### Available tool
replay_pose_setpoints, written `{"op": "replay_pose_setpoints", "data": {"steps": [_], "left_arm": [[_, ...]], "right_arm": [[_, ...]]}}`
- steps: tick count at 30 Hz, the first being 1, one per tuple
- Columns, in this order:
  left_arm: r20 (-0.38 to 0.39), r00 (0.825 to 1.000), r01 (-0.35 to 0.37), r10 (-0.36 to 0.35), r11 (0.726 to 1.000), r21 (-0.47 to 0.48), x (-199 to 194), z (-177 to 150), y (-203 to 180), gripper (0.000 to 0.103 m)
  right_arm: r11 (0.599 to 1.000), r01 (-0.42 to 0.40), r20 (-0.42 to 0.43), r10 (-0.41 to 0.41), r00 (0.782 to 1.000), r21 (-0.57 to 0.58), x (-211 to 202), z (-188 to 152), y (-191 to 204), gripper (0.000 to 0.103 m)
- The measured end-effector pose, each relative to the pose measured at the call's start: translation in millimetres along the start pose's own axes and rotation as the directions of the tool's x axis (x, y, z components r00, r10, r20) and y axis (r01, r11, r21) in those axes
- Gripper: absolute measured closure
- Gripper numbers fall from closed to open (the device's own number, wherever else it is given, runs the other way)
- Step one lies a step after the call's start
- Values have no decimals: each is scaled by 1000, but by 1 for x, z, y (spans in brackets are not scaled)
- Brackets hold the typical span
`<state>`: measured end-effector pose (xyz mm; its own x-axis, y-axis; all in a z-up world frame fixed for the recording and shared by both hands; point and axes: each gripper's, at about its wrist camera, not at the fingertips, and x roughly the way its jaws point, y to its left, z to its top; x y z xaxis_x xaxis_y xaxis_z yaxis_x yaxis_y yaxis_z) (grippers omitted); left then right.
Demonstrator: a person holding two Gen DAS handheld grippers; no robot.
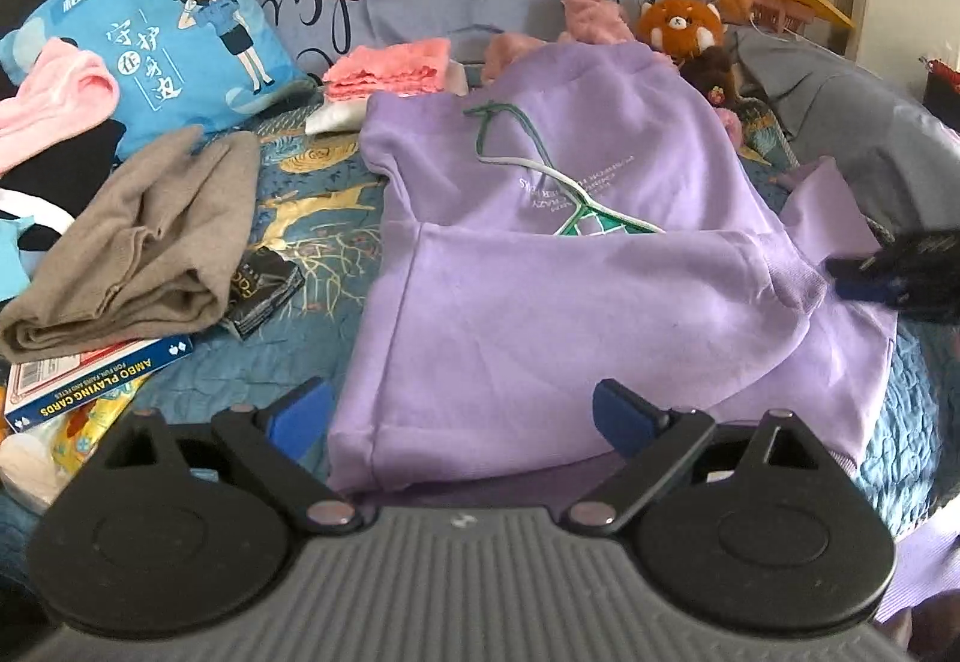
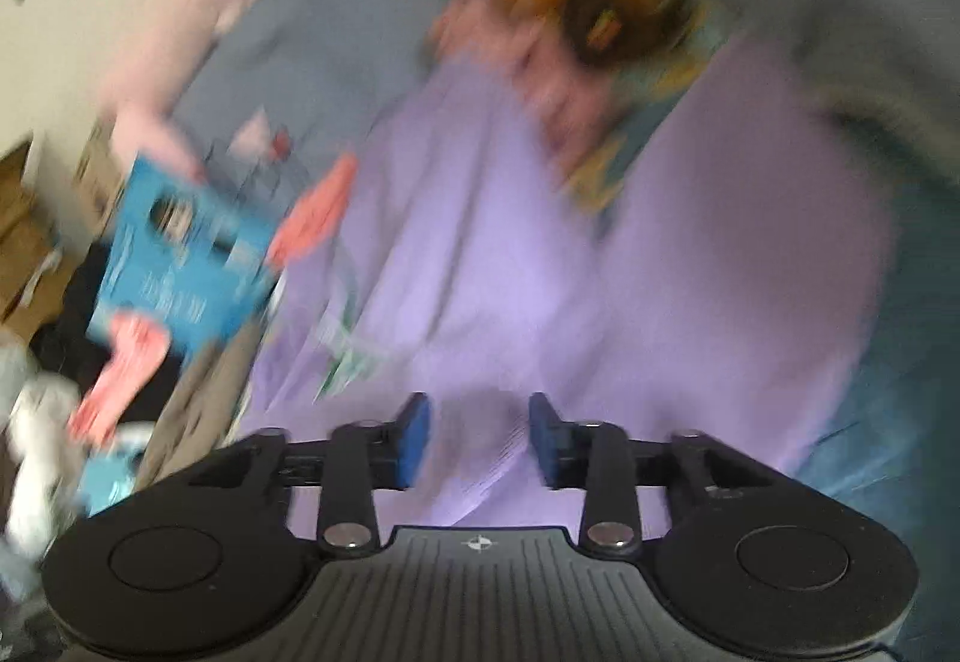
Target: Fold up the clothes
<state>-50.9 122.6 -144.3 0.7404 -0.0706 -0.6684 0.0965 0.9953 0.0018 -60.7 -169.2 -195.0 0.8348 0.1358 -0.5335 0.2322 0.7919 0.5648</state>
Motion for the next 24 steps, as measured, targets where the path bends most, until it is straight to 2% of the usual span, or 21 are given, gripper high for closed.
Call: {"op": "replay_pose_setpoints", "data": {"steps": [1,3,6,12,13,14,15,16,18,21,23,24], "left_arm": [[0,1000,1,-1,1000,-2,0,-1,0,7],[-2,1000,-1,1,1000,-1,2,-1,-1,7],[-5,1000,-4,4,1000,9,2,-2,-2,7],[-10,1000,-19,19,1000,6,0,-3,-2,7],[-12,1000,-22,22,1000,3,0,-3,-2,7],[-13,1000,-25,25,1000,1,0,-3,-1,7],[-14,1000,-26,26,1000,0,0,-4,-1,7],[-14,1000,-27,27,1000,2,0,-4,-2,7],[-19,999,-29,29,1000,8,1,-4,-3,7],[-20,999,-27,27,1000,9,2,-4,-3,7],[-19,1000,-24,24,1000,5,2,-4,-2,6],[-21,1000,-23,23,1000,4,2,-4,-2,6]], "right_arm": [[999,31,48,-32,998,21,-11,5,-9,59],[989,96,88,-106,991,109,-23,13,-36,58],[963,138,80,-160,984,232,-26,20,-72,57],[933,192,53,-218,975,304,3,27,-98,58],[926,174,63,-206,976,337,5,28,-101,64],[916,154,70,-193,979,371,7,30,-104,76],[908,132,79,-177,981,397,9,32,-105,98],[900,110,89,-161,983,421,10,33,-106,99],[927,93,140,-154,978,364,4,38,-90,99],[994,70,216,-86,973,78,-5,43,-36,99],[984,18,222,23,975,-179,-10,39,13,99],[954,-24,196,86,977,-299,-11,33,35,99]]}}
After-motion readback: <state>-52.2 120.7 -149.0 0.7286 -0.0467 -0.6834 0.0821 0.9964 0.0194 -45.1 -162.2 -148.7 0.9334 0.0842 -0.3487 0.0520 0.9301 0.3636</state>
